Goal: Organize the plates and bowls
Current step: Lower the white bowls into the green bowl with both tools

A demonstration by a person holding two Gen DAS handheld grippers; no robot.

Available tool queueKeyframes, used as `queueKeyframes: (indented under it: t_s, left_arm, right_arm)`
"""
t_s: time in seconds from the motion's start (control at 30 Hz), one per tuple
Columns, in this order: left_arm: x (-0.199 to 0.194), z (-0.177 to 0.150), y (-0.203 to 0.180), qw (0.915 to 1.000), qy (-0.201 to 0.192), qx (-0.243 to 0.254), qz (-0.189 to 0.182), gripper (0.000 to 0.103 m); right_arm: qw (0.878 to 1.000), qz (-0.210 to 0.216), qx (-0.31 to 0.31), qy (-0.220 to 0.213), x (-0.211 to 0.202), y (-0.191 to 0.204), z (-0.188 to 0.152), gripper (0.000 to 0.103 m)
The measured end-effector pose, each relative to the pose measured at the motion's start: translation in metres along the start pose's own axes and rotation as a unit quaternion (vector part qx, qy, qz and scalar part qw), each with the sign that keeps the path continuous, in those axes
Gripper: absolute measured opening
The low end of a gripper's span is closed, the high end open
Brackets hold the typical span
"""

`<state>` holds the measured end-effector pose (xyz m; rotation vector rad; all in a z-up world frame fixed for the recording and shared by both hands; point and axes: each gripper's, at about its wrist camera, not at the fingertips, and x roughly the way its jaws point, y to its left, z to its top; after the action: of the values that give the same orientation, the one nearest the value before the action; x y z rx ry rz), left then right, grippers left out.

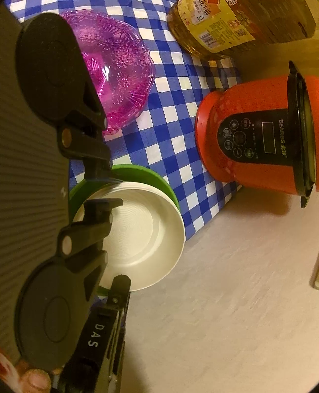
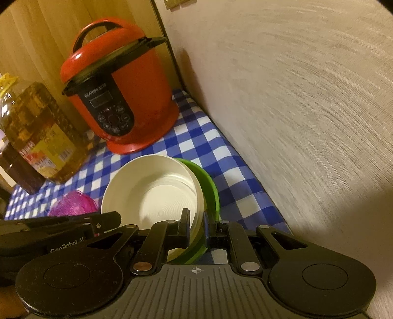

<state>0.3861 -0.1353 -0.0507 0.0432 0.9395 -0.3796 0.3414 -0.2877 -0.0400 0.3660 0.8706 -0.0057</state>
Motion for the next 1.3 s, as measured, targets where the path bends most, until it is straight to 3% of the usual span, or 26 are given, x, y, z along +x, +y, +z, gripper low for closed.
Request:
queueKeyframes:
  t_s: [0.57,0.77,1.3]
  left_arm:
    - [0.003,0.0,0.0,0.9999,0.006,0.016,0.0,0.013]
    - [-0.001,0.002,-0.001,0.9997,-0.003,0.022,-0.006,0.019]
    - [-0.041,-0.013,0.013,0.9982,-0.043,-0.031,-0.029,0.024]
  right_arm:
    - [1.0,-0.003,-0.018,-0.003,0.003,0.003,0.0,0.011]
    - [1.0,0.01,-0.01,-0.014,0.001,0.002,0.0,0.016]
    - [0.998,0.035,0.001,-0.047,-0.032,0.009,-0.004,0.028]
